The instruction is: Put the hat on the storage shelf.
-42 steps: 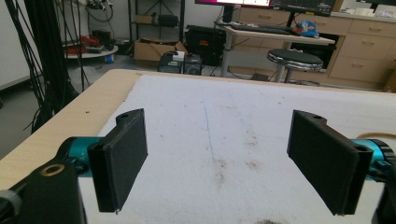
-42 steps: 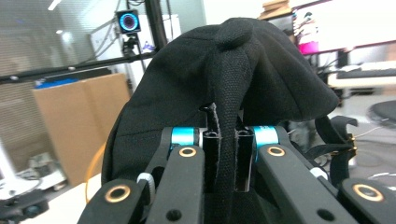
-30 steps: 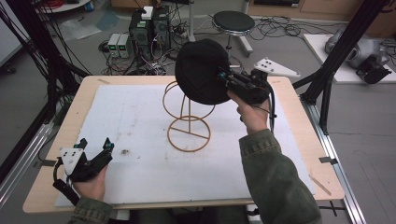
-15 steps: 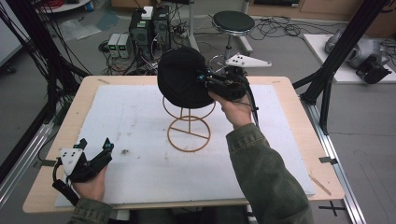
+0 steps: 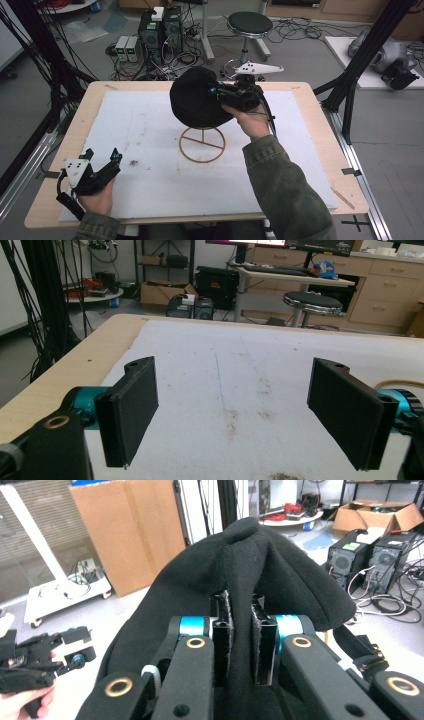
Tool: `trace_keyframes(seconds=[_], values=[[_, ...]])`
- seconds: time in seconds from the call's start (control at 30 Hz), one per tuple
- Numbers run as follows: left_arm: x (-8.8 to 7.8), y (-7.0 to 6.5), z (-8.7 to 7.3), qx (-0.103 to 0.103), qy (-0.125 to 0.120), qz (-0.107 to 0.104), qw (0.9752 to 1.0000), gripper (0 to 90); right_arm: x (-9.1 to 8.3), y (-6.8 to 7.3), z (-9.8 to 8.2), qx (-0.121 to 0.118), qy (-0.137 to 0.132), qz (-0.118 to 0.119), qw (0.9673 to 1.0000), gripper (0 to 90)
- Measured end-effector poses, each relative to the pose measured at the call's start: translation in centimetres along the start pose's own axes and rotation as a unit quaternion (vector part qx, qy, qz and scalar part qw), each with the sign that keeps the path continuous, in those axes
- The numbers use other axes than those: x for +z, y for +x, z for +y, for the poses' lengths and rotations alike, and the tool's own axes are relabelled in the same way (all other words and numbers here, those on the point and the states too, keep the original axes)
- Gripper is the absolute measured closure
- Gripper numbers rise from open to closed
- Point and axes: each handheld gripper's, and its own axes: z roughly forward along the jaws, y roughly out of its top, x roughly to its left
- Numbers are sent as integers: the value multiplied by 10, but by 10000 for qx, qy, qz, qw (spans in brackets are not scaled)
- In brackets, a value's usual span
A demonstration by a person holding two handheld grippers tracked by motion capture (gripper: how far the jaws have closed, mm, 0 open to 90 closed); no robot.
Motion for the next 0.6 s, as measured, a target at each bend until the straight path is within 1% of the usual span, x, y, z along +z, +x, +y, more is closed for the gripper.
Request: trace_keyframes(seconds=[0.07, 0.2, 0.33, 0.5, 0.6], values=[[0, 0, 0, -4, -2, -3, 10000, 205, 2, 2, -1, -61, -3, -22, 10000, 850], [-1, 0, 0, -14, -1, -6, 10000, 205, 2, 2, -6, 91, -92, -20, 9999, 846], [-1, 0, 0, -10, -6, -2, 10000, 205, 1, 1, -9, 188, -169, -127, 9996, 791], [0, 1, 0, -14, 40, -32, 10000, 205, 0, 1, -12, 193, -279, -272, 9991, 753], [0, 0, 0, -17, 35, -32, 10000, 205, -1, 1, -15, 161, -300, -257, 9991, 717]])
